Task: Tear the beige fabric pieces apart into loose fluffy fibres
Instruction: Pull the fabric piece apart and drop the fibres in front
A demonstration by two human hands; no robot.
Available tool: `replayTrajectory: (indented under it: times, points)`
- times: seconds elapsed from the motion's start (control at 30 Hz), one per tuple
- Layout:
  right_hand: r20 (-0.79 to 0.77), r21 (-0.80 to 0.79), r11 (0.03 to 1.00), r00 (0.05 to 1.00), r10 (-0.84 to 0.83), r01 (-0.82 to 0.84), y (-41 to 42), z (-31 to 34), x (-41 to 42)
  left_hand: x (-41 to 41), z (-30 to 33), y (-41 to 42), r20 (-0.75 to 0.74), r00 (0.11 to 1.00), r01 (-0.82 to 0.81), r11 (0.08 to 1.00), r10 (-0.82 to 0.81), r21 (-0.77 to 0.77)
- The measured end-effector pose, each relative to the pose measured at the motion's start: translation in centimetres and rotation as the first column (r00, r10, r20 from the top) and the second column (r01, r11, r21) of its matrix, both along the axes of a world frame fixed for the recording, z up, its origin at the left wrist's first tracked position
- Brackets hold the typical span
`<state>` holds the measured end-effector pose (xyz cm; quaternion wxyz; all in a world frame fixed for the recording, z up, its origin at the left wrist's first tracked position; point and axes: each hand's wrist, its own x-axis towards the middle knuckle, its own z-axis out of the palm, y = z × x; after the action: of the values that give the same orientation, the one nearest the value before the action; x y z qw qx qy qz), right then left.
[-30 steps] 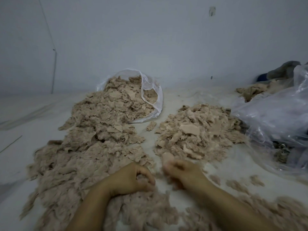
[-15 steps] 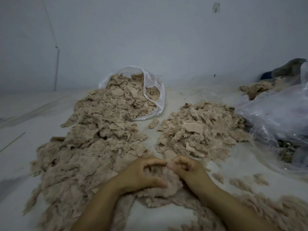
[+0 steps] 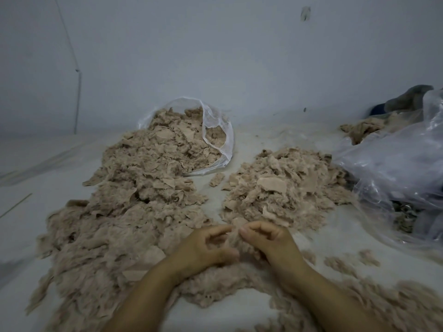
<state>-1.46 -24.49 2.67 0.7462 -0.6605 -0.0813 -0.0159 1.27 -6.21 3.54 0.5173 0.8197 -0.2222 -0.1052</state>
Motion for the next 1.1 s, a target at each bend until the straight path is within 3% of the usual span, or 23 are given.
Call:
replayTrajectory:
  times: [0.1, 0.23, 0.4, 0.47, 0.63, 0.83, 1.1]
  points:
    - [0.042, -0.06, 0.998, 0.999, -0.017, 0.019, 0.3, 0.1, 0.2, 0.0, -0.4, -1.2, 0.047, 0.997, -0.052, 0.994, 0.056, -0.097]
    - [0.002, -0.092, 0.993, 0.997, -0.073, 0.073, -1.6, 0.7, 0.3, 0.6, 0.1, 0.3, -0.024, 0.986, -0.167, 0.949, 0.167, -0.267]
    - [0.043, -0.312, 0.949, 0.997, 0.059, -0.043, -1.7, 1.0, -0.2, 0.0, 0.0, -0.6, 0.043, 0.996, -0.069, 0.966, 0.082, -0.251]
    - [0.068, -0.276, 0.956, 0.99, 0.12, -0.096, -0.6, 0.9, -0.2, -0.2, -0.3, -1.1, 0.017, 1.0, -0.001, 0.968, 0.005, -0.252]
    - [-0.005, 0.008, 0.998, 0.998, -0.068, 0.068, -0.8, 0.9, 0.3, -0.1, -0.1, -0.2, -0.04, 0.992, 0.114, 0.979, -0.123, -0.168]
    - [-0.001, 0.014, 0.981, 0.981, -0.195, 0.195, -1.3, 1.0, 0.6, -0.1, 0.1, 0.2, -0.148, 0.983, 0.087, 0.983, -0.111, -0.162]
    - [-0.062, 0.075, 0.946, 0.948, -0.313, 0.317, -3.4, 2.7, 1.0, 0.3, 0.6, 1.8, -0.172, 0.976, 0.122, 0.991, -0.131, -0.064]
